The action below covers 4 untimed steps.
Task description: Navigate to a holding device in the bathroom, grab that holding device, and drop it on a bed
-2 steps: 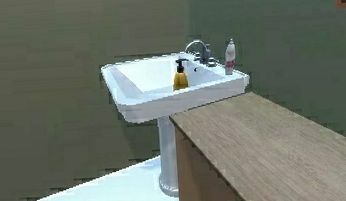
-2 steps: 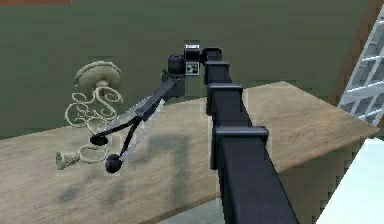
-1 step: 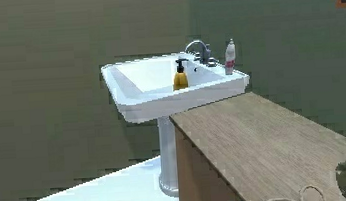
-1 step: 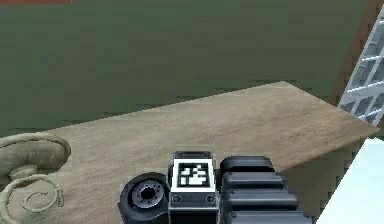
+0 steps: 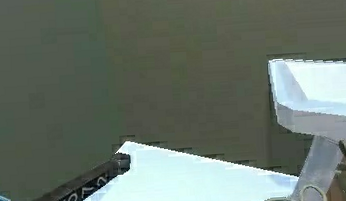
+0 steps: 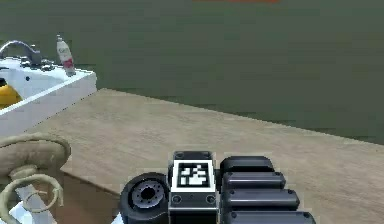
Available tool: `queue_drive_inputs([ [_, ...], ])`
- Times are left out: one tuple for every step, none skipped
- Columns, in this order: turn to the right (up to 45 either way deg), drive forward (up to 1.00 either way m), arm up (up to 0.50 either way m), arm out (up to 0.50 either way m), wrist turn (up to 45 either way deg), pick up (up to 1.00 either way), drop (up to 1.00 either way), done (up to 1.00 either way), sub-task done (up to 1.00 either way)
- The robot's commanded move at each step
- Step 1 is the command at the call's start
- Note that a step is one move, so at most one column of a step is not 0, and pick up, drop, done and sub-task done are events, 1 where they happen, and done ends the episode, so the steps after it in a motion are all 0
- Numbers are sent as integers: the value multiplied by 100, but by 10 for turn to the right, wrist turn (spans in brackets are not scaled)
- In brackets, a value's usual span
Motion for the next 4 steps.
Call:
queue_drive_inputs([
  [-450, 0, 0, 0, 0, 0, 0, 0, 0],
  [-270, 0, 0, 0, 0, 0, 0, 0, 0],
  [0, 20, 0, 0, 0, 0, 0, 0, 0],
  [-450, 0, 0, 0, 0, 0, 0, 0, 0],
])
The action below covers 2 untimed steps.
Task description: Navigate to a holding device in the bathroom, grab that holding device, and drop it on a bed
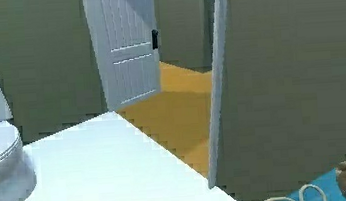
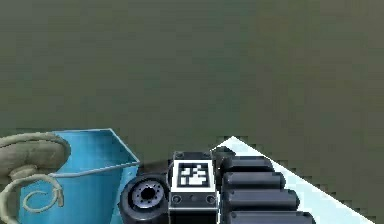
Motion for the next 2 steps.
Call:
queue_drive_inputs([
  [-120, 0, 0, 0, 0, 0, 0, 0, 0],
  [0, 100, 0, 0, 0, 0, 0, 0, 0],
])
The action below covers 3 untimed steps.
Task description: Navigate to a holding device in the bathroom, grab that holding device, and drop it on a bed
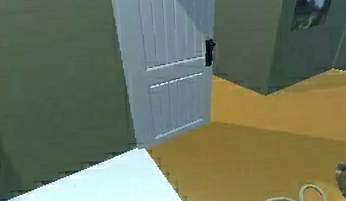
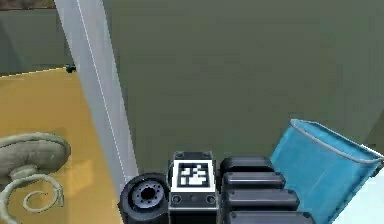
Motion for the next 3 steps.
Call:
queue_drive_inputs([
  [-300, 0, 0, 0, 0, 0, 0, 0, 0],
  [0, 5, 0, 0, 0, 0, 0, 0, 0],
  [420, 0, 0, 0, 0, 0, 0, 0, 0],
])
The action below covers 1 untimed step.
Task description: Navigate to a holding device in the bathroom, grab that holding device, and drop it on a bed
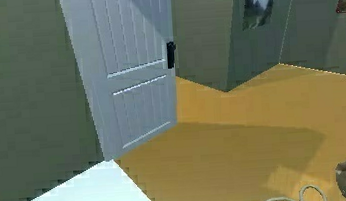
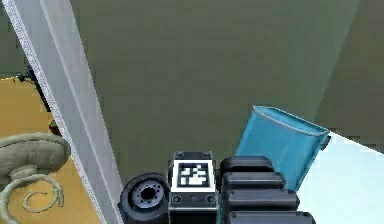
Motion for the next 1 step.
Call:
queue_drive_inputs([
  [0, 35, 0, 0, 0, 0, 0, 0, 0],
])
